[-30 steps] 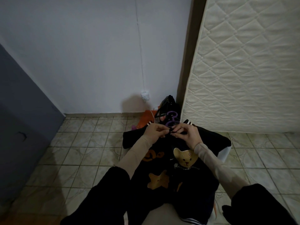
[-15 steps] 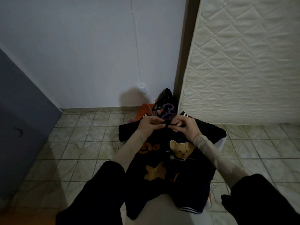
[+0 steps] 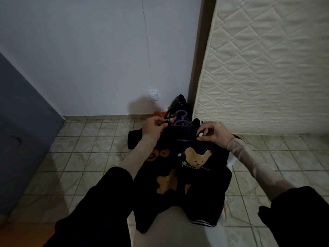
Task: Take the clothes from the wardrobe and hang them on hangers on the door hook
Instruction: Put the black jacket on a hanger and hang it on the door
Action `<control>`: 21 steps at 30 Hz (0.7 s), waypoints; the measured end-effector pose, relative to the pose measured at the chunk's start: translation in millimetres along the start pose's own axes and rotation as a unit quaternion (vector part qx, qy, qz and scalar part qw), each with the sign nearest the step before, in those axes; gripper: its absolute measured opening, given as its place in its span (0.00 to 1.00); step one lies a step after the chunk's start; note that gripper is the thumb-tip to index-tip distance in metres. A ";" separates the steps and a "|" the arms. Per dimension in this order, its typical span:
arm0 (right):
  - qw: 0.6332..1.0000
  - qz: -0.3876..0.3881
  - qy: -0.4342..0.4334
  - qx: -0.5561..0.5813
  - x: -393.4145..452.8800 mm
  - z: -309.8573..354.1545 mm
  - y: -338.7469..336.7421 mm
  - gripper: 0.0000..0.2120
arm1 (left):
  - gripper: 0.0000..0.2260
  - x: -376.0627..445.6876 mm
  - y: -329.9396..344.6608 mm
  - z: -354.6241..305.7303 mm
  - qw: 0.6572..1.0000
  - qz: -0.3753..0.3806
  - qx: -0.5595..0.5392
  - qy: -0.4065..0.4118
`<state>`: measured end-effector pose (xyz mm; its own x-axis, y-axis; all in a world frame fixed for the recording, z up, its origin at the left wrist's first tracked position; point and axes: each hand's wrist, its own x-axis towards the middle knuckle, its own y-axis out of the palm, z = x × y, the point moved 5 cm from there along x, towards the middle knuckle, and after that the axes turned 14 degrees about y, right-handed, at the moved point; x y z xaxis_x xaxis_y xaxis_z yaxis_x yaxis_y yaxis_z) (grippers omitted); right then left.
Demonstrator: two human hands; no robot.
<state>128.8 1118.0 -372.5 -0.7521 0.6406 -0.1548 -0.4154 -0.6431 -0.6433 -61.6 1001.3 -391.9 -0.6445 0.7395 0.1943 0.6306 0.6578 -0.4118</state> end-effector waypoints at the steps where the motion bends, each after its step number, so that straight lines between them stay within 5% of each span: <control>1: 1.000 -0.004 0.001 0.003 -1.2 1.2 1.0 0.08 | 0.04 -2.1 1.0 -0.3 1.000 0.001 -0.014 -0.005; 9: 0.991 -0.032 -0.067 -0.107 16.6 29.5 33.1 0.07 | 0.14 -29.3 9.7 -14.0 0.988 0.070 0.053 0.127; 13: 0.992 -0.069 -0.050 -0.097 21.1 26.4 34.7 0.06 | 0.08 -60.5 12.3 -5.1 0.961 0.081 0.152 0.218; 21: 0.990 -0.087 -0.062 -0.095 23.2 24.5 48.0 0.06 | 0.13 -93.0 44.9 37.6 0.982 0.146 0.098 0.068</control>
<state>78.8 1091.7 -388.5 -0.7402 0.6700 0.0562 -0.4485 -0.4299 -0.7836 10.4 956.6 -461.9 -0.3775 0.9131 0.1540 0.6752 0.3852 -0.6291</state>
